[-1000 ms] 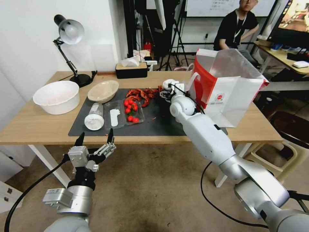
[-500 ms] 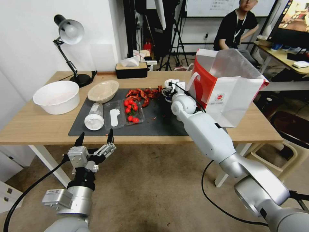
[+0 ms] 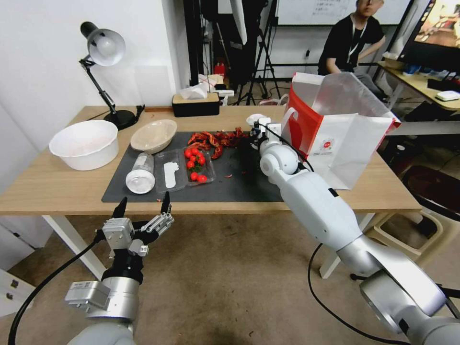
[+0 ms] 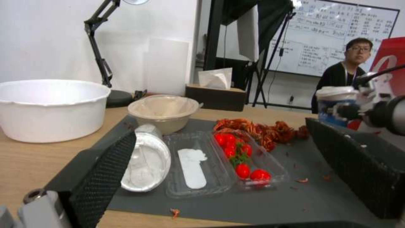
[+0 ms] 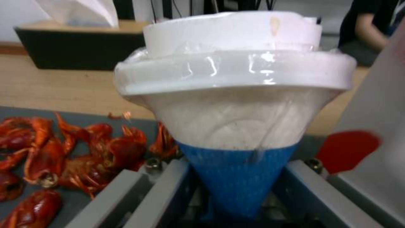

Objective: Pick up the trash from the table and place it into the takeout bag.

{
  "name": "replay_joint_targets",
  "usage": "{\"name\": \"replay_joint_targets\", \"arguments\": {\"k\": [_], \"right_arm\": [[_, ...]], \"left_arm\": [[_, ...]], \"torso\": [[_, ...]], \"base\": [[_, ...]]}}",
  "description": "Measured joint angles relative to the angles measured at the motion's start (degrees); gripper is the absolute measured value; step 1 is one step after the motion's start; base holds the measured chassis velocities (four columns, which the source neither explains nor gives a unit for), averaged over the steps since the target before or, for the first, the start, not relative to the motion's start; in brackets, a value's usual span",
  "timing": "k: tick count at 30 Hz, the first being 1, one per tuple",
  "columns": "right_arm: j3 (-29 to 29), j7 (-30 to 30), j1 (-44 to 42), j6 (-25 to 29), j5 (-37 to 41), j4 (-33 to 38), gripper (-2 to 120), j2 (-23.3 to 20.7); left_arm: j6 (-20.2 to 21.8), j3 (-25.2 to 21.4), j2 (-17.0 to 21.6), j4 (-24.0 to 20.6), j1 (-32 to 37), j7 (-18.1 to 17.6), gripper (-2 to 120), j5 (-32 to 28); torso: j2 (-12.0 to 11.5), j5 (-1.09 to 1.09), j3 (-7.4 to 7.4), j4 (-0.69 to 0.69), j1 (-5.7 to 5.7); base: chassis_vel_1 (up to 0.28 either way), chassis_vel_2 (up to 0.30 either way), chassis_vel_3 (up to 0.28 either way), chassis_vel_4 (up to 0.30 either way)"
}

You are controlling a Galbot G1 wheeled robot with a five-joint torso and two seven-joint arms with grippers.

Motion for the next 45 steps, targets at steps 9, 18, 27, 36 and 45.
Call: {"name": "replay_joint_targets", "arguments": {"k": [9,18,27,36,45], "right_arm": [[-0.5,0.6,-7.9,-0.8,-1.0,16.2,0,-7.0],[2.6,-2.6,-13.8,-1.6,-0.7,30.3,0,-13.6],[8.4,-5.2,-15.8,-0.5,1.7,38.8,0,-18.9],[15.5,-3.0,-6.0,0.7,9.5,39.4,0,-23.2],[16.6,8.0,3.1,-12.8,22.1,33.2,0,-27.4]], "left_arm": [[-0.1,0.0,-0.4,-0.1,0.1,0.0,100,0.3],[-0.3,0.0,-0.7,0.1,0.1,0.0,100,0.6],[-0.4,0.2,-0.7,0.0,0.2,0.0,100,0.8],[-0.4,0.2,-0.7,-0.5,0.4,0.0,100,1.0],[-0.4,0.4,-0.7,-0.7,0.6,0.1,100,1.1]], "torso": [[0.0,0.01,0.00,-0.02,0.00],[0.0,0.01,0.00,-0.01,0.00],[0.0,0.02,0.00,-0.01,0.00],[0.0,0.01,0.00,-0.01,0.01],[0.0,0.03,0.01,-0.02,0.01]], "base": [[0.000,0.000,0.000,0.000],[0.000,0.000,0.000,0.000],[0.000,0.000,0.000,0.000],[0.000,0.000,0.000,0.000],[0.000,0.000,0.000,0.000]]}}
